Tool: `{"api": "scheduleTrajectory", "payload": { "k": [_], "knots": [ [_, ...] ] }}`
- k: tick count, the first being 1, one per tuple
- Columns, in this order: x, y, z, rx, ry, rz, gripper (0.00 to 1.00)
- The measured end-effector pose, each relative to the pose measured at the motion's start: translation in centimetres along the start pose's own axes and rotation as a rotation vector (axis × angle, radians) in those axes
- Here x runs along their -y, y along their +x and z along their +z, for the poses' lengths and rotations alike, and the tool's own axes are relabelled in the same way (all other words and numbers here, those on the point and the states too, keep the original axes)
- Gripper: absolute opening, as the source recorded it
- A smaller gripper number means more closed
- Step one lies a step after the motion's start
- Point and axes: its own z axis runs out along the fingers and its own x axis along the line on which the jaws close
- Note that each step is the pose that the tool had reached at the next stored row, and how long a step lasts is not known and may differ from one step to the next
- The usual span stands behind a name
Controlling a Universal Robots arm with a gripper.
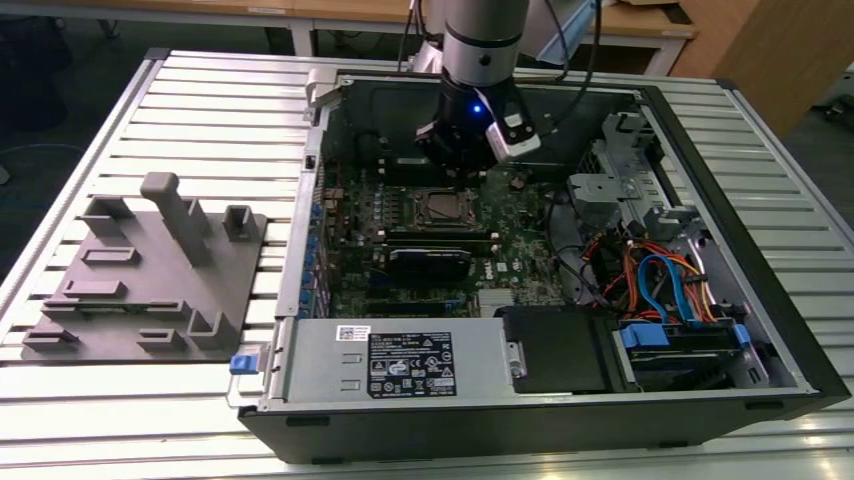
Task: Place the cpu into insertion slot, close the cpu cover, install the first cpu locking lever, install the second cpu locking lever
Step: 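Install the second cpu locking lever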
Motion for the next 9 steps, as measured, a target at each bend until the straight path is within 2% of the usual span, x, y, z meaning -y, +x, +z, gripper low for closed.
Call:
{"api": "scheduleTrajectory", "payload": {
  "k": [3, 9],
  "knots": [
    [0.12, -0.01, -0.01, 0.0, 0.0003, 0.0, 0.1],
    [0.85, -0.05, -0.02, 0.0001, 0.0001, 0.0, 0.1]
  ]
}}
